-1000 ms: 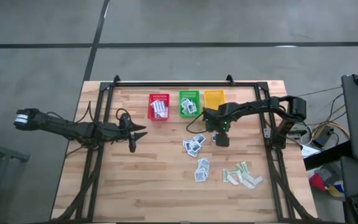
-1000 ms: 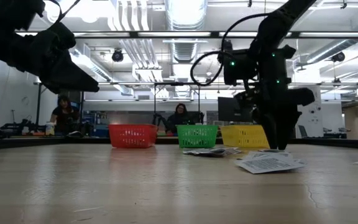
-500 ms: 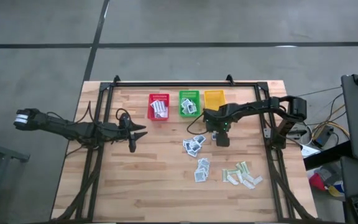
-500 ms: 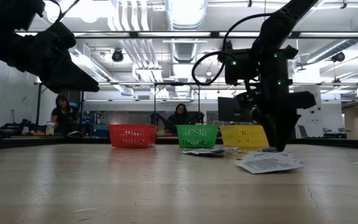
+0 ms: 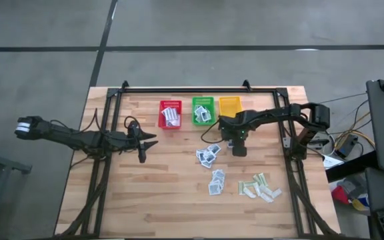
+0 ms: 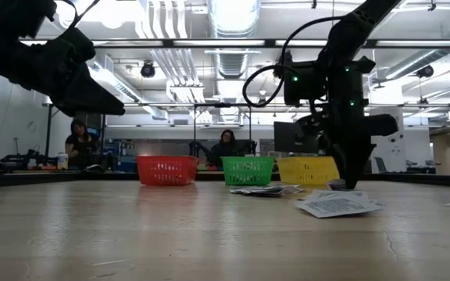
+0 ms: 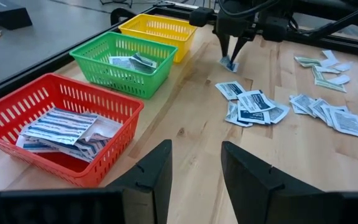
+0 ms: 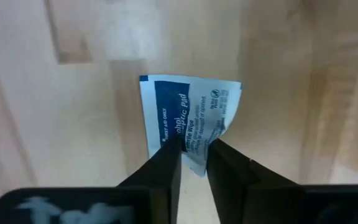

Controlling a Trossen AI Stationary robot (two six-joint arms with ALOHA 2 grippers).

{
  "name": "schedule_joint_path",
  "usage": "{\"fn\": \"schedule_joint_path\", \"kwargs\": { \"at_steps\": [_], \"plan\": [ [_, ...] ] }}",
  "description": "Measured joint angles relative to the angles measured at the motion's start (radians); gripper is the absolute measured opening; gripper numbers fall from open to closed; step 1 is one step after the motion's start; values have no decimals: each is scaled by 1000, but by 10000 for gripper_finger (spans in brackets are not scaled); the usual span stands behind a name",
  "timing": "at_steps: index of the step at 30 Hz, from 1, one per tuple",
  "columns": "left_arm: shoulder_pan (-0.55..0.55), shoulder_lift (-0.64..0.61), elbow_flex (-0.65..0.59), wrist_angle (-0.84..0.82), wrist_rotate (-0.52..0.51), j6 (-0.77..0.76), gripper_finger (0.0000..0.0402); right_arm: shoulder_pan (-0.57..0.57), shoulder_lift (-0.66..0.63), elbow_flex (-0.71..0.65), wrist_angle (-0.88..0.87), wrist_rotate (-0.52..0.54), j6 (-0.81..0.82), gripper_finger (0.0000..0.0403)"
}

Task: Pick & Place First Aid Supplies
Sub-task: Put the alcohol pad into the green basket

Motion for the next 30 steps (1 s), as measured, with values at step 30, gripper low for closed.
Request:
{"fn": "schedule_joint_path", "kwargs": {
  "at_steps": [30],
  "plan": [
    [0,0,0,1,0,1,133,-188,-329,11,377,-1510,76,8]
  ]
}}
